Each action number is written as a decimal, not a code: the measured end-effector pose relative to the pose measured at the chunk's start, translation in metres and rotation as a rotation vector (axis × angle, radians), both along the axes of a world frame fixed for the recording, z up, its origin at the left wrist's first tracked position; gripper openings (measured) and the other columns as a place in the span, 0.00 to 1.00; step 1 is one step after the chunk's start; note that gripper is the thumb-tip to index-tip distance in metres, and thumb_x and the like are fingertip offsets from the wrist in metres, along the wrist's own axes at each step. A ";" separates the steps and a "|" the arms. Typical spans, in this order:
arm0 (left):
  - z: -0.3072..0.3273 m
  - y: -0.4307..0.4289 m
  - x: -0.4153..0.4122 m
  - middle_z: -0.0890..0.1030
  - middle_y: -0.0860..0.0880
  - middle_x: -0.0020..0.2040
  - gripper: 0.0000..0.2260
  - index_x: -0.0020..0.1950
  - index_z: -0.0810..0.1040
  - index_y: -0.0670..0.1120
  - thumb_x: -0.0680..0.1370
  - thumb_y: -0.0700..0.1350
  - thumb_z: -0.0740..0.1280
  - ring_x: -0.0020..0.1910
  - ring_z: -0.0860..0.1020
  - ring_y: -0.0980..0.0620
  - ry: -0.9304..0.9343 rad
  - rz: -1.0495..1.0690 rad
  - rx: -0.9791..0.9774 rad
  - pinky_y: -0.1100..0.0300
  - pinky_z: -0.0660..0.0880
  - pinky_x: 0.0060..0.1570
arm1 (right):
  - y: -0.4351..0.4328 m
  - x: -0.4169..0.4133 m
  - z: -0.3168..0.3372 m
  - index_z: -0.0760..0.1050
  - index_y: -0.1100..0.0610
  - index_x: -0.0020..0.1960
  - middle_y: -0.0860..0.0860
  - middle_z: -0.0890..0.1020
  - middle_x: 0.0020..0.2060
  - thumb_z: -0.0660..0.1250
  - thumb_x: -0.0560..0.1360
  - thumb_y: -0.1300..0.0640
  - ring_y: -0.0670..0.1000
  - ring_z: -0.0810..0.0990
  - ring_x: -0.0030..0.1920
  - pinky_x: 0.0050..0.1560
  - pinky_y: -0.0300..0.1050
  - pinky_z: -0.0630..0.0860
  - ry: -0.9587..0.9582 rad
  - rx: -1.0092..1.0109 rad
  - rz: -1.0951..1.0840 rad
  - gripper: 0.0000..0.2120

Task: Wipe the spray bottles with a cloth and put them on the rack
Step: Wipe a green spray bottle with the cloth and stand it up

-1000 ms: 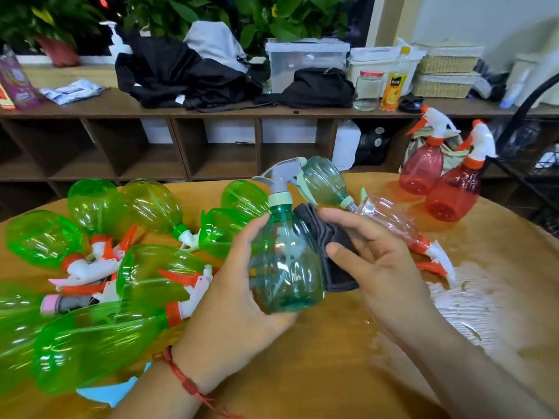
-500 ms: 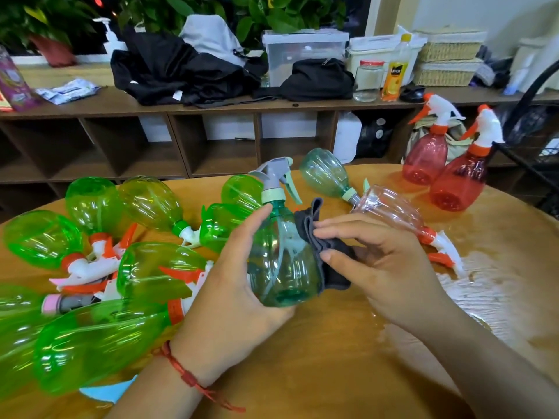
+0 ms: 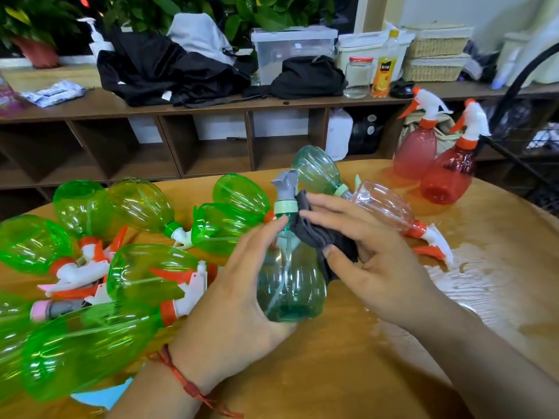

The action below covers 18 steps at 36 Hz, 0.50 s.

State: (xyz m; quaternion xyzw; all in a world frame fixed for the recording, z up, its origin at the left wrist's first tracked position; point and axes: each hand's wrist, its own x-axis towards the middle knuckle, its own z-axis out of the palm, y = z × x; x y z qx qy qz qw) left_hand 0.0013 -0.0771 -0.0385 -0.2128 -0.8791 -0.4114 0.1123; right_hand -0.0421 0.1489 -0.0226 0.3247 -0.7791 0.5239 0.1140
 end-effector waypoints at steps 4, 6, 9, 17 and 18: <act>-0.003 -0.003 -0.001 0.68 0.62 0.78 0.52 0.84 0.57 0.63 0.68 0.51 0.86 0.74 0.74 0.59 0.000 0.045 -0.007 0.57 0.75 0.71 | -0.001 0.000 -0.002 0.84 0.56 0.65 0.46 0.82 0.68 0.67 0.78 0.76 0.49 0.79 0.71 0.70 0.45 0.77 0.011 -0.027 0.021 0.23; -0.005 -0.004 -0.003 0.71 0.61 0.77 0.51 0.83 0.58 0.63 0.68 0.52 0.86 0.73 0.76 0.58 -0.002 0.081 0.013 0.55 0.76 0.70 | -0.002 0.000 -0.004 0.87 0.58 0.59 0.48 0.85 0.64 0.67 0.73 0.77 0.48 0.81 0.68 0.70 0.47 0.77 0.107 -0.011 0.025 0.22; -0.007 -0.008 -0.007 0.74 0.57 0.75 0.51 0.82 0.59 0.65 0.66 0.53 0.87 0.70 0.78 0.56 -0.040 0.117 0.065 0.54 0.78 0.68 | -0.006 0.002 -0.006 0.89 0.60 0.51 0.51 0.88 0.57 0.69 0.69 0.78 0.51 0.83 0.65 0.67 0.51 0.79 0.235 0.047 0.101 0.20; -0.005 -0.006 -0.005 0.72 0.59 0.76 0.51 0.83 0.61 0.61 0.67 0.49 0.86 0.73 0.75 0.57 -0.002 0.061 0.033 0.57 0.76 0.70 | -0.007 0.000 -0.005 0.89 0.59 0.52 0.48 0.87 0.58 0.69 0.69 0.80 0.52 0.83 0.63 0.65 0.50 0.79 0.309 0.033 0.040 0.22; -0.005 -0.005 -0.004 0.71 0.60 0.77 0.51 0.83 0.61 0.60 0.67 0.48 0.86 0.75 0.73 0.58 0.021 0.040 0.006 0.60 0.73 0.71 | -0.006 -0.002 -0.005 0.88 0.59 0.53 0.48 0.87 0.59 0.68 0.69 0.80 0.51 0.83 0.64 0.65 0.50 0.79 0.295 0.018 0.005 0.22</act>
